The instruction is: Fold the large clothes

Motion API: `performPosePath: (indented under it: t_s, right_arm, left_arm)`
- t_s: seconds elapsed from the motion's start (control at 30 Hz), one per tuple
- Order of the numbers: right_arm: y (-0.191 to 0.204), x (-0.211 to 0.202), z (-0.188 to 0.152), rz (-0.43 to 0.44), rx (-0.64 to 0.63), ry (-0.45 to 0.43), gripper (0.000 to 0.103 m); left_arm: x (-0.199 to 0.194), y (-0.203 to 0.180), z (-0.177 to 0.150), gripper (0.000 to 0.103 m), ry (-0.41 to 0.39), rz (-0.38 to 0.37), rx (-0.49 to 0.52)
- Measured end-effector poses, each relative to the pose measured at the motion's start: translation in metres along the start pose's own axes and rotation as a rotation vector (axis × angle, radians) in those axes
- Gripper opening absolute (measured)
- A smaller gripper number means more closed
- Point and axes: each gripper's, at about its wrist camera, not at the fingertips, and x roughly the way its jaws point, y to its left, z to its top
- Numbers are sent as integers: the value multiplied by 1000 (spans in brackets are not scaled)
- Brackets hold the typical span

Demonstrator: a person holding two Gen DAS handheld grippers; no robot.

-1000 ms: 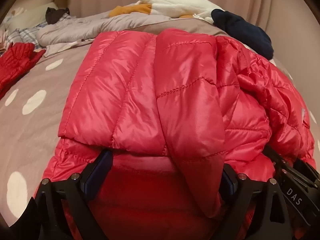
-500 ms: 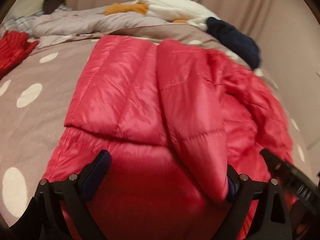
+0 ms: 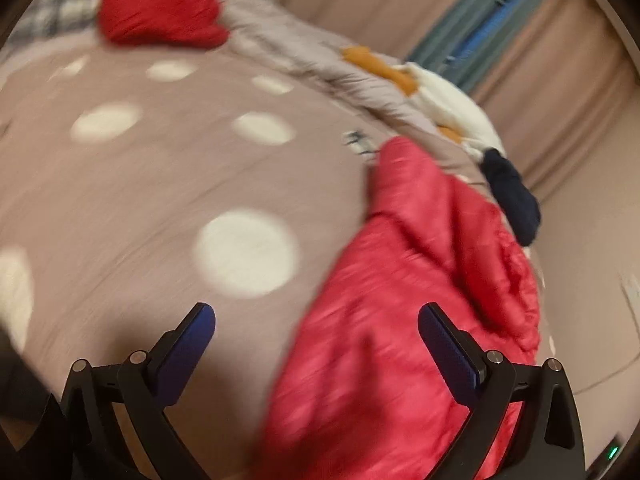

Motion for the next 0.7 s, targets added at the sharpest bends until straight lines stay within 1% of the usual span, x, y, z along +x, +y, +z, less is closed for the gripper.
performPosePath:
  t_s: [0.03, 0.07, 0.1, 0.17, 0.2, 0.23, 0.27, 0.3, 0.37, 0.4, 0.43, 0.47, 0.5, 0.57, 0.6, 0.7]
  right_arm:
    - [-12, -2, -10, 8, 44, 20, 102]
    - [-19, -3, -19, 20, 79, 37, 102]
    - [-22, -2, -26, 39, 106, 52, 102]
    - [-29, -4, -43, 75, 164, 58, 103]
    - [-30, -6, -54, 82, 200, 46, 103]
    - [-28, -5, -63, 100, 230, 60, 103]
    - [-28, -4, -70, 137, 254, 83, 103]
    - [-26, 0, -80, 197, 292, 122, 103]
    - [-16, 7, -96, 275, 351, 189, 103]
    - [-10, 7, -100, 302, 355, 206, 103]
    - [-4, 6, -102, 304, 346, 216, 103]
    - [4, 2, -103, 293, 326, 208, 103]
    - [11, -4, -103, 296, 305, 192, 103]
    - [19, -14, -99, 337, 289, 158, 103]
    - [22, -18, -97, 354, 283, 150, 103]
    - [26, -25, -89, 381, 264, 120, 103]
  left_arm:
    - [-1, 12, -8, 100, 17, 5, -42]
    - [-2, 19, -13, 100, 22, -15, -62]
    - [-10, 20, -23, 100, -9, -42, -47]
    - [-16, 13, -35, 100, -19, -42, -14]
    - [-18, 6, -45, 100, -2, -74, 3]
    - [-18, 2, -54, 100, 20, -118, 10]
    - [-17, -1, -58, 100, 38, -151, 11]
    - [-17, -6, -66, 100, 60, -185, 11]
    - [-16, -13, -77, 100, 117, -283, -20]
    - [-16, -17, -82, 100, 141, -321, -43]
    - [-15, -20, -85, 100, 171, -365, -63]
    - [-13, -24, -85, 100, 198, -393, -75]
    - [-9, -26, -86, 100, 243, -425, -97]
    - [-1, -25, -90, 100, 326, -487, -165]
    - [-1, -22, -91, 100, 335, -499, -188]
    - [-1, -14, -88, 100, 313, -526, -243]
